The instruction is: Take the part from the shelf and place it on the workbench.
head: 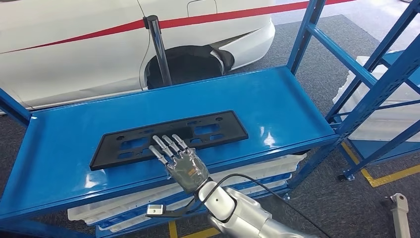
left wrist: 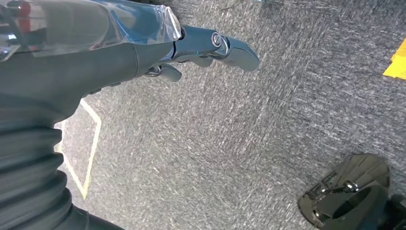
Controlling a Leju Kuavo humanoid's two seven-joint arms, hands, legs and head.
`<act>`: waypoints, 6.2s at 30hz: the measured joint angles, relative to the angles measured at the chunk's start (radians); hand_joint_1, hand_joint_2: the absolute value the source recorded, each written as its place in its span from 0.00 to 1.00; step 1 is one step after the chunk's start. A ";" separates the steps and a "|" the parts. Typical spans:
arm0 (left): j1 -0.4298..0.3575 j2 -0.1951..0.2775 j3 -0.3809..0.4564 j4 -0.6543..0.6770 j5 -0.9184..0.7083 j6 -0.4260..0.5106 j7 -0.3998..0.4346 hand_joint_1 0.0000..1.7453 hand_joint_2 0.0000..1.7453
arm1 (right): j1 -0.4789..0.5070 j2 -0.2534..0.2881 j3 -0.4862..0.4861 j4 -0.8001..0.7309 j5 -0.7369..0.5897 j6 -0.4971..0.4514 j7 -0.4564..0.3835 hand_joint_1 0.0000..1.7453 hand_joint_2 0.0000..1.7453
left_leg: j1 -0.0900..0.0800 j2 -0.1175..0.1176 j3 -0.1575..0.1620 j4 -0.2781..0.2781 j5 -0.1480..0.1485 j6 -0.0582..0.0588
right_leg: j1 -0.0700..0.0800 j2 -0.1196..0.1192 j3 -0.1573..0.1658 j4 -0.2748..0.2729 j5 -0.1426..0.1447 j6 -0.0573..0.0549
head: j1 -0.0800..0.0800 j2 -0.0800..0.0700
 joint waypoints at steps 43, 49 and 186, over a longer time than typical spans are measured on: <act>-0.016 -0.022 -0.007 0.000 -0.053 -0.028 0.001 0.00 1.00 | -0.164 0.066 0.001 0.292 -0.058 -0.003 0.128 0.00 1.00 | 0.000 0.000 0.000 0.000 0.000 0.000 | 0.000 0.000 0.000 0.000 0.000 0.000 | 0.000 0.000; -0.015 -0.023 -0.007 0.000 -0.054 -0.027 0.001 0.00 1.00 | -0.165 0.068 -0.004 0.317 -0.083 -0.024 0.123 1.00 1.00 | 0.000 0.000 0.000 0.000 0.000 0.000 | 0.000 0.000 0.000 0.000 0.000 0.000 | 0.000 0.000; 0.079 0.013 0.273 0.003 0.202 -0.098 -0.325 0.00 1.00 | 0.409 -0.260 -0.479 -1.324 -1.440 -0.151 -0.659 1.00 1.00 | -0.025 0.024 -0.088 0.002 0.082 0.027 | -0.013 -0.026 0.050 0.024 -0.033 0.040 | -0.002 0.000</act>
